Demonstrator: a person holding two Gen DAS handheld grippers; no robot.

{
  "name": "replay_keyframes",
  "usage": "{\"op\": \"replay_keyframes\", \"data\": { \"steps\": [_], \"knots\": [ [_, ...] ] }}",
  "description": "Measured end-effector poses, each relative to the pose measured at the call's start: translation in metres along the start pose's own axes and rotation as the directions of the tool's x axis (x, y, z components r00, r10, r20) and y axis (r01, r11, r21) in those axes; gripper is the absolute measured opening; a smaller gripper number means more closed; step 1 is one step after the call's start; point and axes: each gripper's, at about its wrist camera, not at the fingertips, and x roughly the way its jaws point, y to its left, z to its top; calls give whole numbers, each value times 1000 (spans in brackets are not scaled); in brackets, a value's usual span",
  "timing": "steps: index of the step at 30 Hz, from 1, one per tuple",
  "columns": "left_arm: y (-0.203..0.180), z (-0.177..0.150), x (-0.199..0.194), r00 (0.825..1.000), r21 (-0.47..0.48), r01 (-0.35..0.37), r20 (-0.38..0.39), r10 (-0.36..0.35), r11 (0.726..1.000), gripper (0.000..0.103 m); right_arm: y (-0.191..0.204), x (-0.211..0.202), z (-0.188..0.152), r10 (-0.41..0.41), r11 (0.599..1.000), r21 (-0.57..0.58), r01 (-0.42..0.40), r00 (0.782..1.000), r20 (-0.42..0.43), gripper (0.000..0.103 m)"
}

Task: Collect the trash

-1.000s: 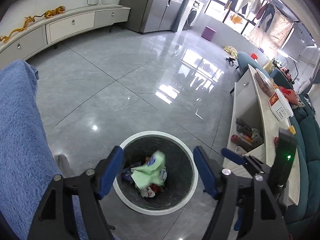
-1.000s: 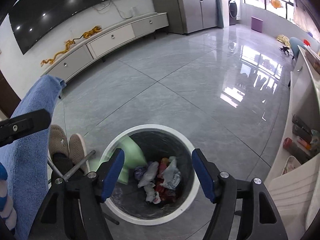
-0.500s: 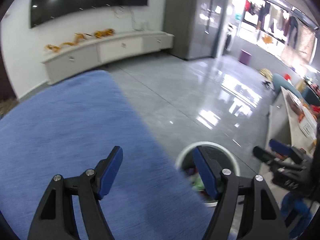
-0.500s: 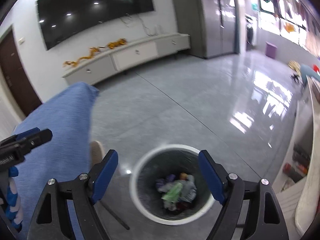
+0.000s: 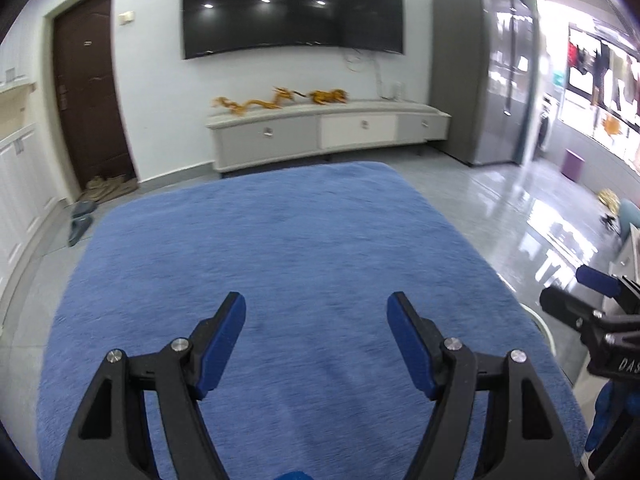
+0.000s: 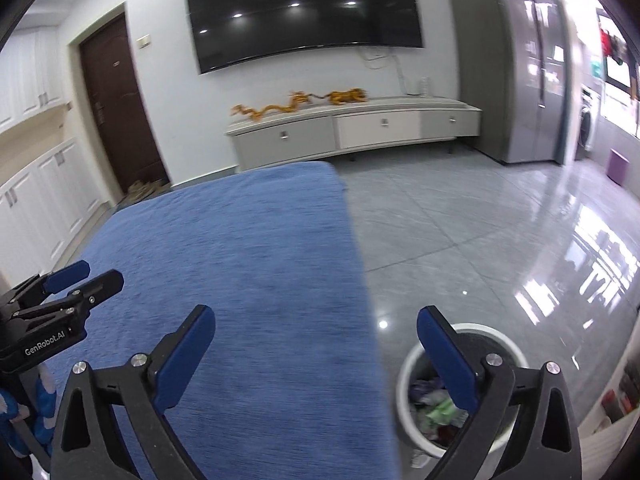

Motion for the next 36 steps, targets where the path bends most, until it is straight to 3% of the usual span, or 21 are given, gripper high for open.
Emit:
{"op": "replay_keyframes", "data": {
  "steps": [6, 11, 18, 36],
  "knots": [
    [28, -7, -7, 998, -53, -61, 18, 62, 997, 73, 37, 8, 3, 39, 998, -51, -39, 999, 7, 103],
    [32, -15, -4, 998, -55, -65, 8, 66, 996, 73, 45, 22, -3, 27, 998, -51, -27, 1000, -11, 103],
    [18, -14, -3, 999, -32, -44, 18, 44, 999, 78, 38, 26, -7, -13, 999, -30, 13, 1000, -6, 103],
    [-29, -10, -4, 999, 49, 24, 33, -26, 999, 79, 7, 8, -12, -115, 993, 34, 114, 993, 28, 103]
  ]
}}
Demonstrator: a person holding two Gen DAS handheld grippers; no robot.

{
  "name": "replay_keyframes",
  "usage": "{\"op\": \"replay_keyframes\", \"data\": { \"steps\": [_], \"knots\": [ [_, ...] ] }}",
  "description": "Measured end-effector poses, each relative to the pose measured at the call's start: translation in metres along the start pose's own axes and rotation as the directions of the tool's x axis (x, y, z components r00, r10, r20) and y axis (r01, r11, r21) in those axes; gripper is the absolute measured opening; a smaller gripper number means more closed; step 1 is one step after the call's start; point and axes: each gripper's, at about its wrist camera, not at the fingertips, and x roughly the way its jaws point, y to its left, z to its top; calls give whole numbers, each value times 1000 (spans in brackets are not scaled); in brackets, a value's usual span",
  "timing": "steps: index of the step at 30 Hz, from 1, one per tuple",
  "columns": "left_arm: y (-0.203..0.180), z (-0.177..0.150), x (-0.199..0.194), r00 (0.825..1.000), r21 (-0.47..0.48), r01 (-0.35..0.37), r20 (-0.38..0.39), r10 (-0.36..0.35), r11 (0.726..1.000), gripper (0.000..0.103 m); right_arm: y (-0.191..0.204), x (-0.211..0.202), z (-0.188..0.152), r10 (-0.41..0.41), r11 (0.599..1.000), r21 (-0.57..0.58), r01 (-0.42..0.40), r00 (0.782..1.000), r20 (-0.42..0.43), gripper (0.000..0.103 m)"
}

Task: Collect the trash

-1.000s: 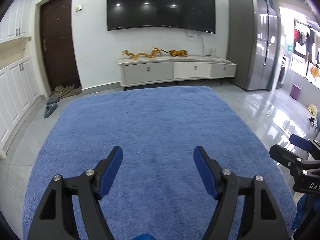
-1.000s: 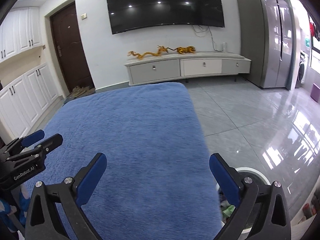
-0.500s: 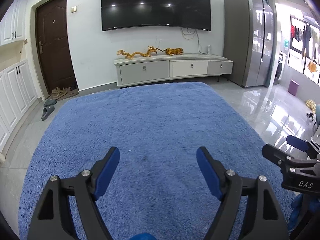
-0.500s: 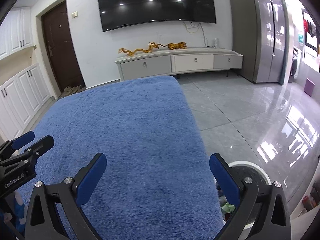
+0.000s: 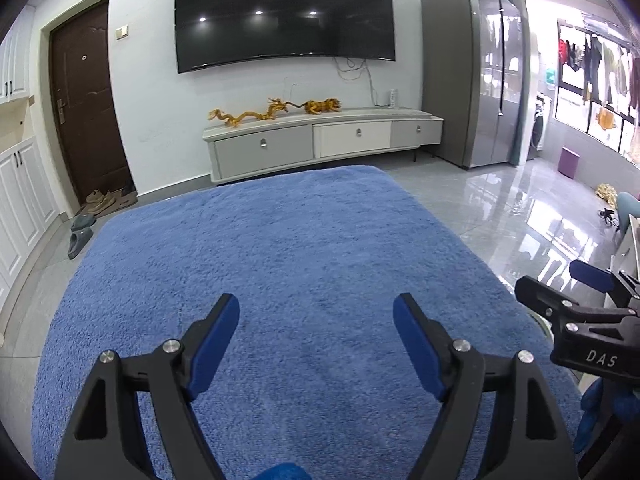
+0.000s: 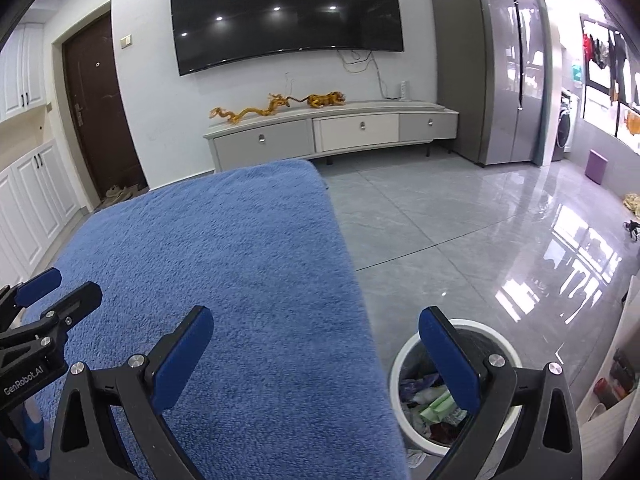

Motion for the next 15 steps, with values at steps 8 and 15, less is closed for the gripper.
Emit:
{"op": "replay_keyframes", "data": {
  "steps": [8, 15],
  "knots": [
    [-22, 2, -6, 1000, 23, 11, 6, -11, 1000, 79, -23, -17, -5, -51, 998, 32, 50, 999, 19, 103],
    [-36, 0, -14, 1000, 48, -17, 18, 16, 999, 79, -35, -32, -10, -66, 996, 56, 63, 997, 45, 103]
  ]
}}
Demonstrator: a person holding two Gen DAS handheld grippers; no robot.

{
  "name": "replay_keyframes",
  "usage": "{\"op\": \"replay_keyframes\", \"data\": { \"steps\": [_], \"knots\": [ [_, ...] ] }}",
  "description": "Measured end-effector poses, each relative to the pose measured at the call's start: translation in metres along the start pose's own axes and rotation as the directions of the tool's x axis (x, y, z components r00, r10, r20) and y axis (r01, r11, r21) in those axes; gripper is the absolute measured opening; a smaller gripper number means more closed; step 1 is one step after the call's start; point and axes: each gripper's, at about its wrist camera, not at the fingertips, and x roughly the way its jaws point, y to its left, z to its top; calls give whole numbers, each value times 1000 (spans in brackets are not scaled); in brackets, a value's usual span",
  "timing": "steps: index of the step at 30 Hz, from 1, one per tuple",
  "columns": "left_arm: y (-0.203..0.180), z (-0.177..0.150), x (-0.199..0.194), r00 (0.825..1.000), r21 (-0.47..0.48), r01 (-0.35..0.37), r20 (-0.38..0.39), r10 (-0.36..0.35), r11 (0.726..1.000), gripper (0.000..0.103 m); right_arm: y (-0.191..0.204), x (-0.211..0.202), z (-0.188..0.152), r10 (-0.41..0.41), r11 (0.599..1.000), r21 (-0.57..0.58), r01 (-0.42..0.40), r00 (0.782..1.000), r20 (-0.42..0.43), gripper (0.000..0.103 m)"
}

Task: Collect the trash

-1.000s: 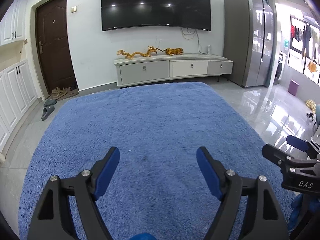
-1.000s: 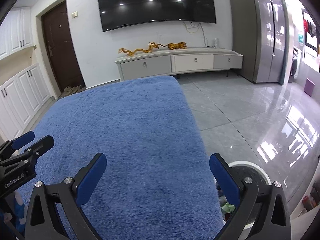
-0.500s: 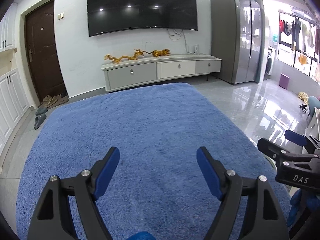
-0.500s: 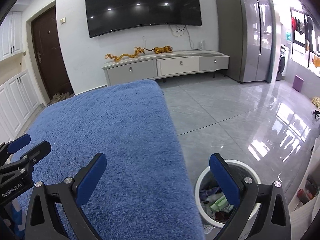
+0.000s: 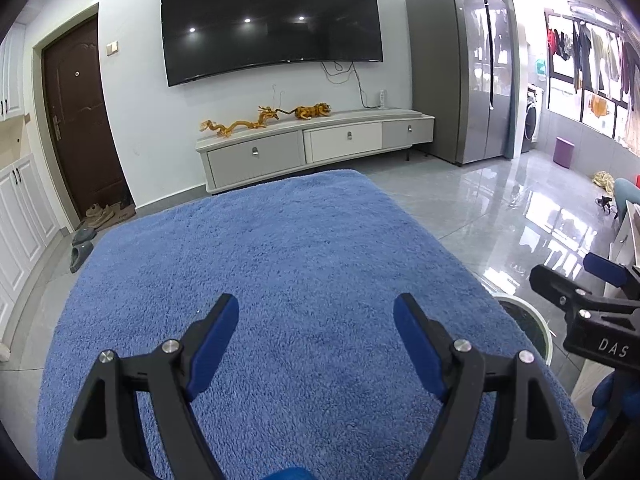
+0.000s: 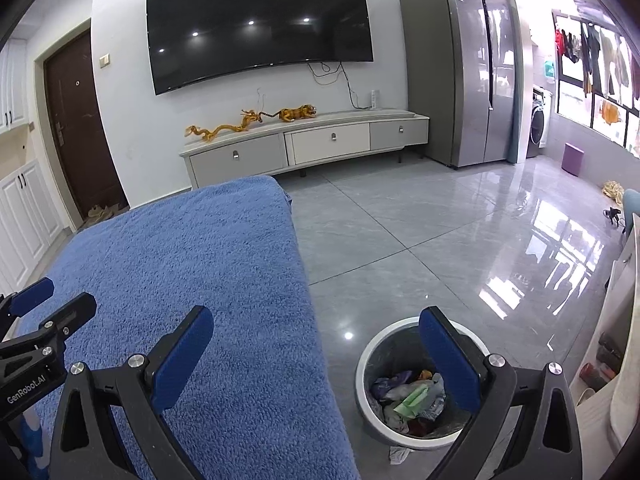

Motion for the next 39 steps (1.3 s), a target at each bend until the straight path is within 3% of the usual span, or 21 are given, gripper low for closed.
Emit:
{"op": "replay_keyframes", "data": {
  "steps": [9, 16, 32, 39],
  "knots": [
    [-17, -4, -8, 1000, 17, -15, 12, 15, 1000, 85, -2, -6, -2, -11, 1000, -13, 12, 1000, 22, 103],
    [-28, -5, -13, 999, 34, -27, 47, 26, 999, 86, -11, -14, -6, -76, 997, -26, 77, 996, 52, 103],
    [-56, 1, -6, 998, 50, 37, 44, -39, 998, 91, -34, -17, -10, -150, 989, -3, 151, 986, 77, 103],
    [-56, 2, -1, 998, 50, 32, 46, -34, 998, 91, -37, -15, -11, -167, 986, -2, 168, 983, 78, 103]
  ]
}}
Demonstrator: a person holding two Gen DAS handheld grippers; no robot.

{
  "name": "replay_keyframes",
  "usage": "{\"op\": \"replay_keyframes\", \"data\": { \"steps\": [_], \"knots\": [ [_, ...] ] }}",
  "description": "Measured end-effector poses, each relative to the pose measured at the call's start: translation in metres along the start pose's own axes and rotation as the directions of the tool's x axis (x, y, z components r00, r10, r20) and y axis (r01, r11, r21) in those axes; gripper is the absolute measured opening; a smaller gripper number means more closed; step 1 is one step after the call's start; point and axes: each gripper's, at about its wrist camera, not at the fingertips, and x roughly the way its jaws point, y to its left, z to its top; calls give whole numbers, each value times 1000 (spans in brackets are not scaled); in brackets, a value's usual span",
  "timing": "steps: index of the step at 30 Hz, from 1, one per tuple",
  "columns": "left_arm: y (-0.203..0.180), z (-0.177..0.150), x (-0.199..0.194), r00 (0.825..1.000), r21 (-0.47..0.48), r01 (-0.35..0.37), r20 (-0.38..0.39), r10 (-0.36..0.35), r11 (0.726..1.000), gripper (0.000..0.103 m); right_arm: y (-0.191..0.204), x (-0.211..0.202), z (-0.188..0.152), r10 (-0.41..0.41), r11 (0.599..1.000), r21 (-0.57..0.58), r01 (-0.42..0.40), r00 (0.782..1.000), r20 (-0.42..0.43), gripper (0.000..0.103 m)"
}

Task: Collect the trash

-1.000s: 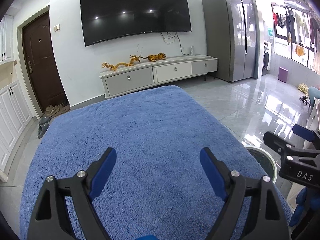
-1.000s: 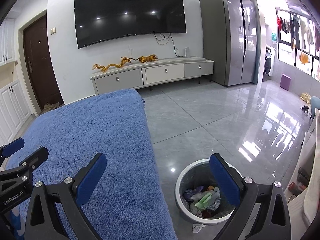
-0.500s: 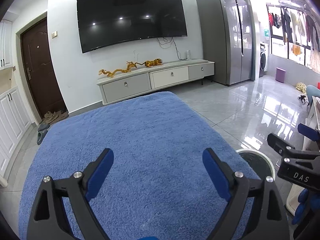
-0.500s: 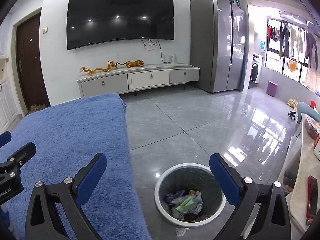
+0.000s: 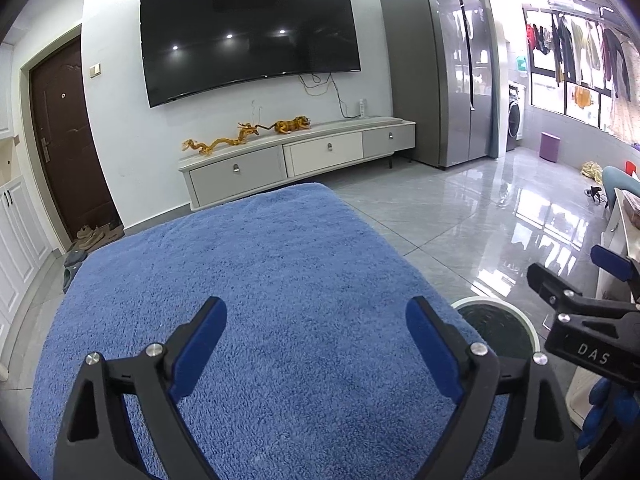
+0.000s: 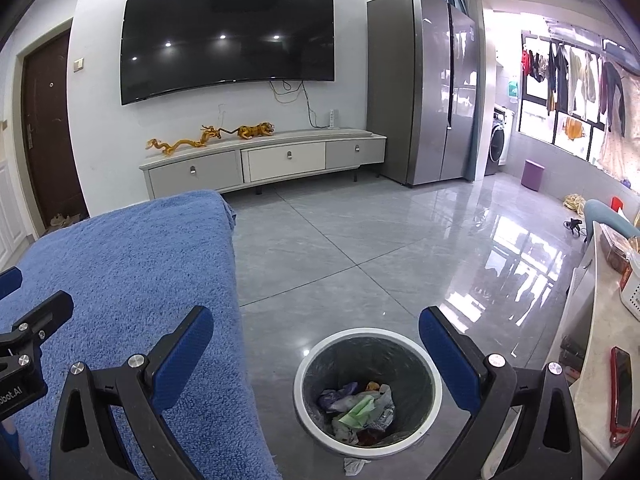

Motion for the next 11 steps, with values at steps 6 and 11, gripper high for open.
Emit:
{"op": "replay_keyframes", "data": {
  "steps": [6, 11],
  "knots": [
    [4, 3, 3, 1000, -20, -4, -9, 4, 1000, 91, -1, 0, 1, -10, 1000, 2, 10, 1000, 5, 103],
    [5, 7, 4, 1000, -25, 12, -12, -12, 1000, 91, -1, -1, 2, -22, 1000, -2, 22, 1000, 10, 103]
  ]
}}
